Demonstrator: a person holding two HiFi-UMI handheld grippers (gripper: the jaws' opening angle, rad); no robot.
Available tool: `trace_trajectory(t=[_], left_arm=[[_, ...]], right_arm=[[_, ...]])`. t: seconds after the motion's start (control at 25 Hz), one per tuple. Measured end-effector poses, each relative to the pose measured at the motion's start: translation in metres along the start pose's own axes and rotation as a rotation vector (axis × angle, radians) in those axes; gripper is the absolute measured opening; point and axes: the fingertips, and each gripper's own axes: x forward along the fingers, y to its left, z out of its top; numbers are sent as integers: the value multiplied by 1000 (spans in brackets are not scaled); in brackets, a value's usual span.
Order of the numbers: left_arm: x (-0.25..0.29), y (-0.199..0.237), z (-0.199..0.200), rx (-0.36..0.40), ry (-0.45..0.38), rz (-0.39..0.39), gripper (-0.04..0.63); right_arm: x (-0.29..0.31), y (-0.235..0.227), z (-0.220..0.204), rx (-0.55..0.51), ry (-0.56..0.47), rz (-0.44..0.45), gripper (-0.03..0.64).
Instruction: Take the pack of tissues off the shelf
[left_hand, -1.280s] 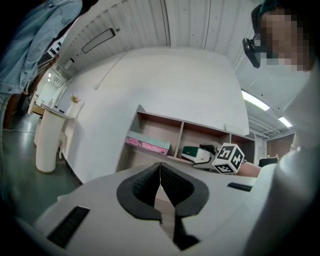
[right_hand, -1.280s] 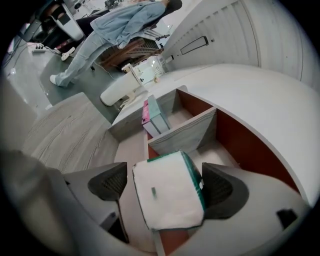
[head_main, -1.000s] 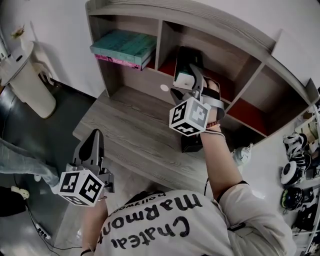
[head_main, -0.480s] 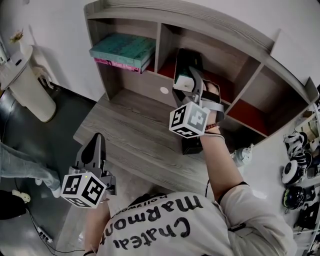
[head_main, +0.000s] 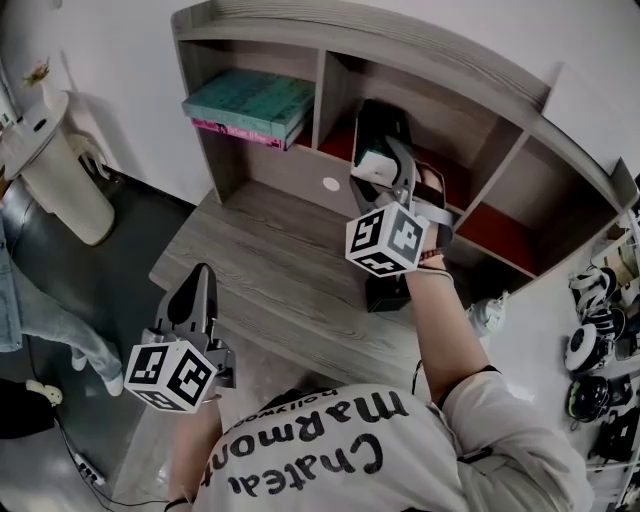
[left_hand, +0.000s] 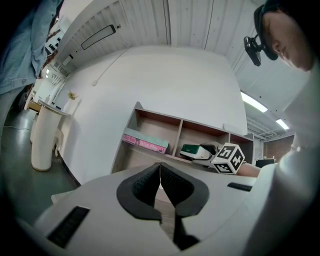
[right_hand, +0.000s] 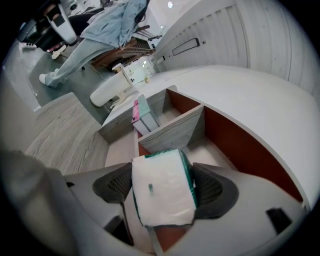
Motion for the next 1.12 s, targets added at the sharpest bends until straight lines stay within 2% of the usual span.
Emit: trace_trajectory(t=[0.76, 1.12], left_arm=[[-13, -8, 10, 14, -28, -32, 17], [-18, -13, 18, 21, -34, -44, 17]], right_arm=[[-43, 0, 14, 154, -56, 24, 353], [-67, -3, 34, 309, -117, 78, 343]])
